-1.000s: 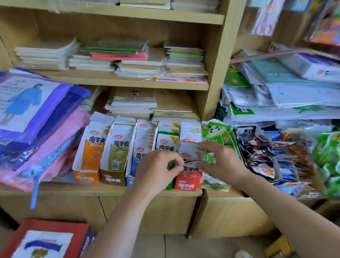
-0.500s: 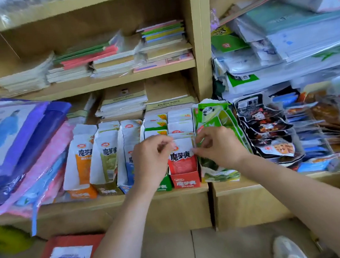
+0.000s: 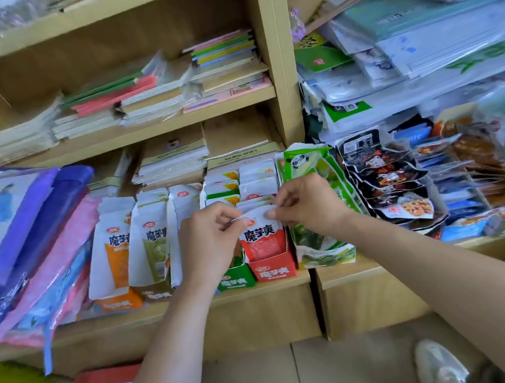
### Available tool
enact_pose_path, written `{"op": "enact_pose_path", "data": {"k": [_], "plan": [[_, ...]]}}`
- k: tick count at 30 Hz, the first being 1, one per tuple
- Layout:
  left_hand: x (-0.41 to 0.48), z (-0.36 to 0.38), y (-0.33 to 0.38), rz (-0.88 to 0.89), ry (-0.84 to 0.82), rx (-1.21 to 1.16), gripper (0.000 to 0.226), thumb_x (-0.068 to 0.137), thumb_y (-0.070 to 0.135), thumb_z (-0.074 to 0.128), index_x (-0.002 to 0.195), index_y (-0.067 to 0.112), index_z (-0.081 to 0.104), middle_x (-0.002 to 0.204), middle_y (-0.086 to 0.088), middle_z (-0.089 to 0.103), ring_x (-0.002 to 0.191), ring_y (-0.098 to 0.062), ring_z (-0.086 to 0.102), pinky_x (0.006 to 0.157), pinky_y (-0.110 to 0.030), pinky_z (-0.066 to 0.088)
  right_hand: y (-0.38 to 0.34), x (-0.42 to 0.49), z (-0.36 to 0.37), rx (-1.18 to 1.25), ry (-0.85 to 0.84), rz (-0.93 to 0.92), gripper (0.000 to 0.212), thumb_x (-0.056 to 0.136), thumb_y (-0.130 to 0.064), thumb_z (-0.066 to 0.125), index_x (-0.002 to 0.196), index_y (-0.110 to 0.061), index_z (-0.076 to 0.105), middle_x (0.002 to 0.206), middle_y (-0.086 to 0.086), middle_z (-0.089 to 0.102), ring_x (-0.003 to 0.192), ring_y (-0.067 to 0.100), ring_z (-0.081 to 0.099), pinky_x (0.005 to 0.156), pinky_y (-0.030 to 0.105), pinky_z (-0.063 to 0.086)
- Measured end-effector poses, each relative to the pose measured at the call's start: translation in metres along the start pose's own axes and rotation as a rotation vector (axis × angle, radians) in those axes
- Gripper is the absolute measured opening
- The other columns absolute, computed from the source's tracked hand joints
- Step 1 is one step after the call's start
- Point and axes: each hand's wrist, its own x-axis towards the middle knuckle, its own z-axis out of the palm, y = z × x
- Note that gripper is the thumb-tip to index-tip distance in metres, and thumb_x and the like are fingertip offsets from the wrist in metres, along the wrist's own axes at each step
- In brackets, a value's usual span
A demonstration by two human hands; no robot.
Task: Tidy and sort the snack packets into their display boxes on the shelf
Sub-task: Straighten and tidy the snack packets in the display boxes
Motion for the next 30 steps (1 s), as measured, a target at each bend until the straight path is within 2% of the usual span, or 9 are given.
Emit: {"op": "enact_pose_path", "data": {"k": [4,6,10,13,17,20,22,25,30], "plan": [[-0.002,-0.004,-0.002,0.012,0.010,-0.052,0.010,0.077,0.020,0.087,0.075,0.024,0.078,0.076,0.016,0.074,0.074,0.002,0.071,0.079,-0.035,0.061,0.001,0.001,-0.007,0.131,-0.088,0.017,0.018,0.081,-0.012,0.081,0.078,0.002,0.071,0.070,0.020,0.072,0.060,0.022,0.068,0.059,0.029,0.060],[-0.006,-0.004,-0.004,0.013,0.030,-0.073,0.009,0.076,0.019,0.088,0.077,0.024,0.080,0.077,0.016,0.075,0.073,0.001,0.072,0.078,-0.035,0.062,0.002,0.000,-0.009,0.162,-0.122,0.021,0.016,0.083,-0.010,0.078,0.080,0.004,0.070,0.073,0.022,0.072,0.061,0.021,0.068,0.063,0.032,0.061],[-0.016,-0.005,-0.007,0.056,0.050,-0.107,0.014,0.076,0.019,0.088,0.078,0.031,0.080,0.079,0.017,0.076,0.075,-0.001,0.073,0.077,-0.036,0.062,0.006,0.001,-0.015,0.189,-0.140,0.077,0.009,0.087,-0.005,0.073,0.080,-0.001,0.068,0.068,0.013,0.070,0.057,0.014,0.068,0.061,0.026,0.059],[-0.025,-0.011,-0.009,0.122,-0.055,-0.096,0.020,0.075,0.013,0.087,0.078,0.031,0.080,0.088,0.015,0.077,0.083,-0.002,0.074,0.083,-0.032,0.060,0.007,0.002,-0.018,0.183,-0.133,0.120,0.008,0.088,-0.005,0.072,0.081,-0.003,0.068,0.068,0.013,0.070,0.057,0.013,0.068,0.058,0.024,0.057],[-0.034,-0.026,-0.012,0.043,-0.207,-0.119,0.016,0.076,0.007,0.085,0.077,0.022,0.080,0.089,0.013,0.078,0.085,-0.004,0.074,0.081,-0.025,0.060,0.003,0.003,-0.016,0.163,-0.132,0.146,0.007,0.089,-0.007,0.072,0.083,-0.004,0.068,0.071,0.015,0.071,0.059,0.016,0.067,0.056,0.023,0.055],[-0.040,-0.032,-0.011,0.014,-0.234,-0.095,0.016,0.080,0.013,0.083,0.087,0.027,0.080,0.089,0.017,0.077,0.084,-0.005,0.073,0.075,-0.023,0.060,0.000,0.003,-0.014,0.142,-0.126,0.150,0.009,0.089,-0.008,0.072,0.088,0.000,0.068,0.072,0.014,0.071,0.058,0.013,0.066,0.055,0.022,0.056],[-0.040,-0.031,-0.011,0.027,-0.246,-0.083,0.020,0.083,0.019,0.081,0.098,0.033,0.079,0.093,0.020,0.075,0.089,-0.005,0.072,0.076,-0.027,0.060,-0.001,0.002,-0.014,0.130,-0.119,0.150,0.011,0.090,-0.009,0.072,0.089,0.001,0.068,0.072,0.015,0.071,0.057,0.012,0.066,0.055,0.022,0.056],[-0.035,-0.022,-0.010,0.087,-0.167,-0.060,0.019,0.087,0.025,0.077,0.095,0.043,0.077,0.091,0.022,0.074,0.088,-0.008,0.070,0.073,-0.036,0.059,-0.003,0.000,-0.013,0.129,-0.106,0.138,0.012,0.089,-0.010,0.073,0.089,0.001,0.068,0.074,0.015,0.071,0.058,0.013,0.067,0.056,0.024,0.056],[-0.020,-0.004,0.004,0.071,0.066,-0.073,0.004,0.088,0.025,0.076,0.089,0.025,0.080,0.081,0.018,0.074,0.077,-0.003,0.069,0.071,-0.034,0.057,-0.012,-0.013,-0.013,0.137,-0.033,0.112,0.013,0.086,-0.009,0.076,0.088,-0.003,0.065,0.066,0.013,0.072,0.055,0.016,0.068,0.054,0.029,0.056]]}}
